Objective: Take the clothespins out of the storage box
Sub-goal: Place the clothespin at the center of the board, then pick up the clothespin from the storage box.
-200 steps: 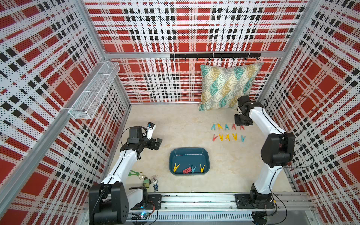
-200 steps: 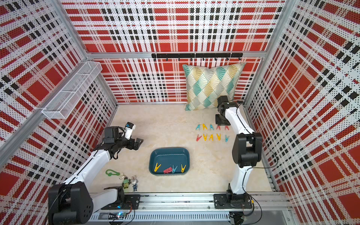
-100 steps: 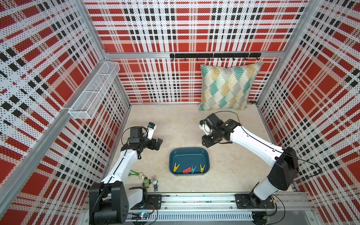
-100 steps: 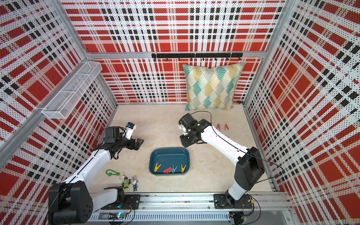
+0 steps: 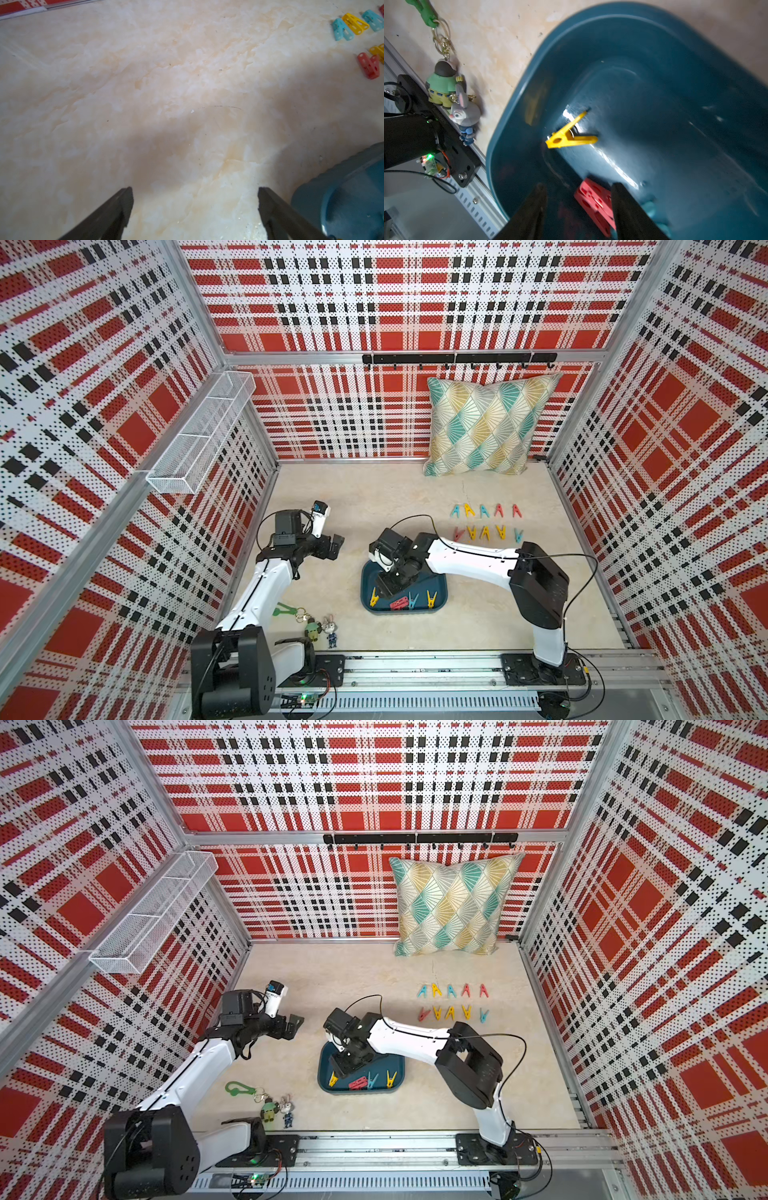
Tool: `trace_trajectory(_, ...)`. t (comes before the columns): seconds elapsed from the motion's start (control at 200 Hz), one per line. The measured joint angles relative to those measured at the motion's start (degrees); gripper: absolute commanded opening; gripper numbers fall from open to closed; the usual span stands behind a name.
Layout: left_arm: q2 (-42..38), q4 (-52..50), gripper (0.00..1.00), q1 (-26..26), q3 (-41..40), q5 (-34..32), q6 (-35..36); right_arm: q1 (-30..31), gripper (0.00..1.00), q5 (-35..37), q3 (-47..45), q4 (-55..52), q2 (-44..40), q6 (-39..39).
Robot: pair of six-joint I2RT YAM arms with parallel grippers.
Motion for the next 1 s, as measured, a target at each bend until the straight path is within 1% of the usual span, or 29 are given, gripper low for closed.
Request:
trace_trajectory(0.1,0.0,0.2,1.0,1.4,0.0,-0.2,-0.2,1.2,0.64,-0.5,0.5,1.6,1.8,0.5)
trace_trajectory(0.251,0.0,0.6,1.0,1.5,0.0,-0.2,-0.3,1.3,0.67,-1.0,0.5,2.8,3.2,0.7)
trace_trajectory(0.401,0.0,0.8,1.0,1.5,0.0,-0.2,-0.5,1.3,0.67,-0.6,1.0,3.0,5.5,0.8)
trace_trajectory(0.491,0.0,0.9,1.0,1.5,0.0,-0.2,-0.6,1.3,0.64,0.3,2.4,2.7,6.7,0.9)
trace_trajectory(0.601,0.0,0.9,1.0,1.5,0.0,-0.2,-0.7,1.3,0.55,2.9,3.8,2.0,7.9,1.7)
trace_trajectory(0.636,0.0,0.9,1.0,1.5,0.0,-0.2,-0.8,1.3,0.5,3.8,4.3,1.5,8.1,1.9)
trace_trajectory(0.676,0.0,0.9,1.0,1.5,0.0,-0.2,-0.8,1.3,0.42,5.1,4.7,1.1,8.2,2.3)
trace_trajectory(0.742,0.0,0.9,1.0,1.5,0.0,-0.2,-0.8,1.3,0.34,6.5,5.3,0.4,8.4,3.1)
trace_trajectory(0.827,0.0,0.9,1.0,1.5,0.0,-0.2,-0.8,1.2,0.28,8.9,5.7,-0.2,8.4,3.8)
trace_trajectory(0.997,0.0,0.9,1.0,1.5,0.0,-0.2,-0.9,0.8,0.19,12.7,5.6,-1.5,8.9,5.9)
